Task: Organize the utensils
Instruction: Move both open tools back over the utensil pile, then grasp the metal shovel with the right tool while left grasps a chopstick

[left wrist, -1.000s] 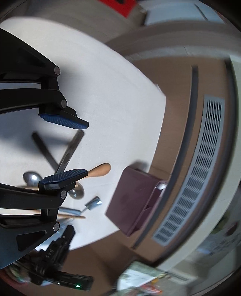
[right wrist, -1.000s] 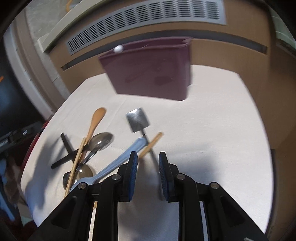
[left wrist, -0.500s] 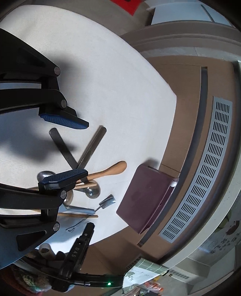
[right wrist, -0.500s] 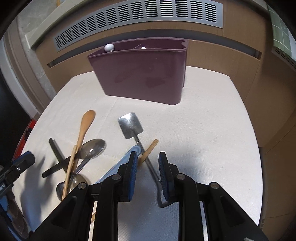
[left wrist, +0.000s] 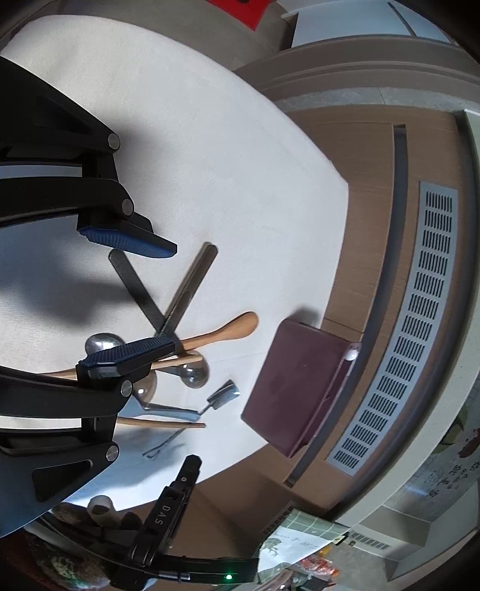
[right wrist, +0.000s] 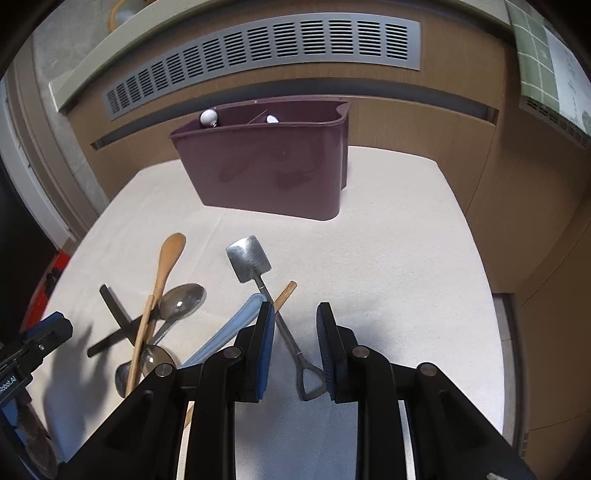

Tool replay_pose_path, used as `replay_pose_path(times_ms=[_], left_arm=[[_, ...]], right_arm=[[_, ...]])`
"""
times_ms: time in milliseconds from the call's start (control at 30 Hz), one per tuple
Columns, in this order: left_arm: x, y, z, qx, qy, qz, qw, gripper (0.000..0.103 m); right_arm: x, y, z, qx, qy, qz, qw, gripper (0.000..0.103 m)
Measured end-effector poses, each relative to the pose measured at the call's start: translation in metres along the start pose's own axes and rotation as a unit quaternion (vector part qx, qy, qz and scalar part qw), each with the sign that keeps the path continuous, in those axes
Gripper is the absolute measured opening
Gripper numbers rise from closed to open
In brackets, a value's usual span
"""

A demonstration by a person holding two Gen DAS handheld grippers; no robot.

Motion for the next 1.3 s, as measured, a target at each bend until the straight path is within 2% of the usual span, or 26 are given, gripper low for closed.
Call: replay_pose_path(times_ms=[200,267,433,500,533,600,733,867,967,1033,1133,1167,1233,1267,1300], left_arm=[[0.015,0.003,0.001,0.000,-0.019,0.012,0.9998,0.046],[0.015,0.002,-0.004,0.003,-0.014,0.018,0.9997,0.046],[0.019,-0.007,-0.015,0.011,-0.015,0.007,0.9998,0.046],[0.021,-0.008,-0.018,0.017,-0.018,0.008,0.9997,0.046],[0.023,-0.006,-0.019,0.023,-0.021,0.014,0.9994,0.046],[0.025,0.001,-0.020,0.047,-0.030,0.028,0.9981,0.046],[0.024,0.013,-0.024,0.081,-0.038,0.053,0.9946,0.046],[0.025,0.010,-0.031,0.083,-0.041,0.040,0.9949,0.046],[0.030,0.004,-0.034,0.070,-0.046,0.034,0.9959,0.046],[0.035,0.002,-0.033,0.064,-0.053,0.032,0.9961,0.046],[0.039,0.007,-0.028,0.071,-0.060,0.031,0.9952,0.046],[0.039,0.011,-0.026,0.077,-0.062,0.034,0.9945,0.046],[0.038,0.019,-0.020,0.085,-0.066,0.040,0.9934,0.046],[0.038,0.022,-0.018,0.089,-0.067,0.042,0.9929,0.046],[0.036,0.026,-0.015,0.090,-0.068,0.044,0.9926,0.046]], right_arm=[[0.012,-0.011,0.001,-0.015,-0.002,-0.021,1.000,0.023],[0.009,-0.011,0.003,-0.015,0.002,-0.028,0.999,0.023],[0.004,-0.017,0.002,-0.079,0.013,-0.035,0.996,0.023],[0.007,-0.022,0.000,-0.093,0.007,-0.056,0.994,0.023],[0.012,-0.026,0.000,-0.104,-0.003,-0.074,0.992,0.023],[0.022,-0.033,0.002,-0.132,-0.016,-0.082,0.988,0.023],[0.047,-0.042,-0.008,-0.183,-0.014,-0.061,0.981,0.023],[0.071,-0.041,-0.019,-0.164,-0.037,-0.089,0.982,0.025],[0.077,-0.045,-0.030,-0.142,-0.042,-0.115,0.982,0.035],[0.081,-0.053,-0.032,-0.134,-0.053,-0.129,0.981,0.054],[0.085,-0.065,-0.027,-0.171,-0.062,-0.115,0.977,0.067],[0.085,-0.069,-0.025,-0.194,-0.061,-0.108,0.973,0.067],[0.085,-0.070,-0.027,-0.198,-0.054,-0.116,0.972,0.064],[0.085,-0.069,-0.029,-0.197,-0.050,-0.117,0.972,0.061],[0.086,-0.066,-0.032,-0.194,-0.045,-0.113,0.973,0.052]])
Point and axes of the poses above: each gripper's, at about its wrist camera, not at the fingertips, and x roughly the way its jaws point, y to its right, z to its underside, the point moved 9 cm from there along x, roughly the way its jaws point, and after that the axes turned 2 degrees about x, right-handed, at the moved point
